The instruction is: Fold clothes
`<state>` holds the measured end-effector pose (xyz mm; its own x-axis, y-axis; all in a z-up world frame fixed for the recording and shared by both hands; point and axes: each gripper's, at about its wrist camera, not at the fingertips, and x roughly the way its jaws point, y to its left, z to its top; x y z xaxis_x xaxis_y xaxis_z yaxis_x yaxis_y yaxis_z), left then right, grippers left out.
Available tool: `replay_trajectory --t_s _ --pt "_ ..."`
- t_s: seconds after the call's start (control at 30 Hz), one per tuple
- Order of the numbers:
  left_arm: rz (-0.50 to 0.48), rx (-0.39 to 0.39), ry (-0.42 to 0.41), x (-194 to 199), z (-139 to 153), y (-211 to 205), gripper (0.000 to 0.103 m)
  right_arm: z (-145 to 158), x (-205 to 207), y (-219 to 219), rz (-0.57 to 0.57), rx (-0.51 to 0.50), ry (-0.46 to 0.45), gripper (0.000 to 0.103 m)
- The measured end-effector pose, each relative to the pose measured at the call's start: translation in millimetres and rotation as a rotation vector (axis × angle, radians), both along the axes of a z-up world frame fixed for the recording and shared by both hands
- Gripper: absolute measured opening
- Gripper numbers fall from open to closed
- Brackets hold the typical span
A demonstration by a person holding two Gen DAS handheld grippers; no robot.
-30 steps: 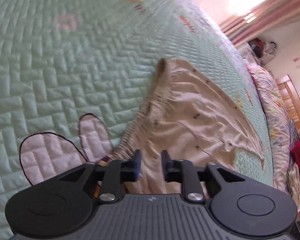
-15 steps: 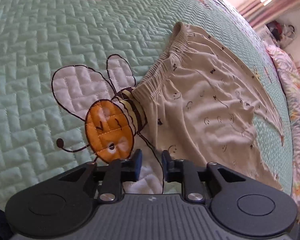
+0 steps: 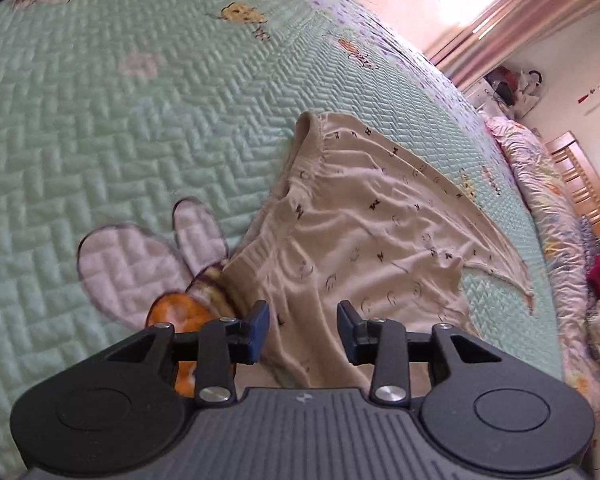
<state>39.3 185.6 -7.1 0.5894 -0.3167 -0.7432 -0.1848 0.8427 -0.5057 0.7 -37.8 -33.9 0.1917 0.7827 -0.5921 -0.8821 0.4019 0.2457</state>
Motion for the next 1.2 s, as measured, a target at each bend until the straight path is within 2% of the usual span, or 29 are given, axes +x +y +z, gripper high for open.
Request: replay_trajectory --t_s 0.03,0.07,0.1,0.17,0.23,0.27,0.33,0.43,0.5,0.53,0.6,0.63,0.67,0.73,0.77,0.8,0.9,0.97,1.03,1.07,1.1,1.13,1.2 --pt "0.001 0.011 0.018 7 -6 -4 0.05 4 1 -6 -0.031 0.036 -0.003 0.073" --pt "0.002 0.021 0.035 14 -11 -9 0.052 7 4 -11 -0.065 0.071 -0.004 0.073" --pt "-0.002 0.023 0.057 21 -18 -13 0.052 5 8 -14 -0.092 0.057 0.014 0.074" --pt "-0.055 -0.02 0.106 26 -34 -24 0.054 -5 15 -19 -0.108 -0.002 0.061 0.074" --pt "-0.088 0.051 0.079 20 -35 -36 0.054 -13 9 -30 -0.071 -0.026 0.073 0.074" --pt "-0.088 0.055 0.077 18 -33 -36 0.054 -12 5 -37 -0.053 -0.02 0.08 0.074" --pt "-0.087 0.059 0.074 14 -30 -36 0.054 -5 6 -54 -0.053 0.034 0.15 0.074" --pt "-0.057 0.036 0.076 12 -25 -28 0.054 11 18 -80 -0.193 0.156 0.178 0.074" --pt "-0.038 0.041 0.056 11 -16 -25 0.054 21 26 -93 -0.314 0.175 0.102 0.074" --pt "-0.038 0.041 0.033 12 -9 -27 0.054 24 30 -98 -0.375 0.166 0.06 0.074" --pt "-0.051 0.032 -0.016 16 3 -33 0.059 26 36 -104 -0.458 0.137 0.032 0.074" --pt "-0.059 0.028 -0.034 21 6 -39 0.065 21 38 -107 -0.481 0.093 0.032 0.074" --pt "-0.064 0.035 -0.028 27 4 -44 0.07 13 39 -111 -0.502 0.04 0.034 0.074" --pt "-0.066 0.059 0.018 39 -6 -52 0.069 -2 42 -117 -0.543 -0.068 0.037 0.071" --pt "-0.065 0.074 0.052 45 -14 -55 0.069 -6 37 -130 -0.566 -0.079 0.022 0.05" --pt "-0.068 0.084 0.082 47 -23 -55 0.069 -9 29 -145 -0.59 -0.074 0.001 0.044" --pt "-0.064 0.089 0.084 45 -33 -53 0.066 -3 10 -191 -0.671 -0.049 0.033 0.044" --pt "-0.046 0.072 0.082 42 -33 -49 0.066 4 -5 -207 -0.721 -0.041 0.004 0.046" --pt "-0.031 0.064 0.086 42 -34 -49 0.066 3 -3 -213 -0.712 -0.03 -0.035 0.047" --pt "-0.032 0.075 0.089 42 -33 -50 0.066 -1 -4 -214 -0.695 -0.059 -0.032 0.047" --pt "-0.033 0.087 0.092 43 -33 -52 0.066 -8 -2 -217 -0.704 -0.125 -0.012 0.045" --pt "-0.034 0.098 0.095 44 -32 -54 0.066 -16 5 -229 -0.722 -0.144 0.001 0.044" --pt "-0.036 0.121 0.101 45 -31 -58 0.066 -18 8 -262 -0.763 -0.099 0.044 0.04"
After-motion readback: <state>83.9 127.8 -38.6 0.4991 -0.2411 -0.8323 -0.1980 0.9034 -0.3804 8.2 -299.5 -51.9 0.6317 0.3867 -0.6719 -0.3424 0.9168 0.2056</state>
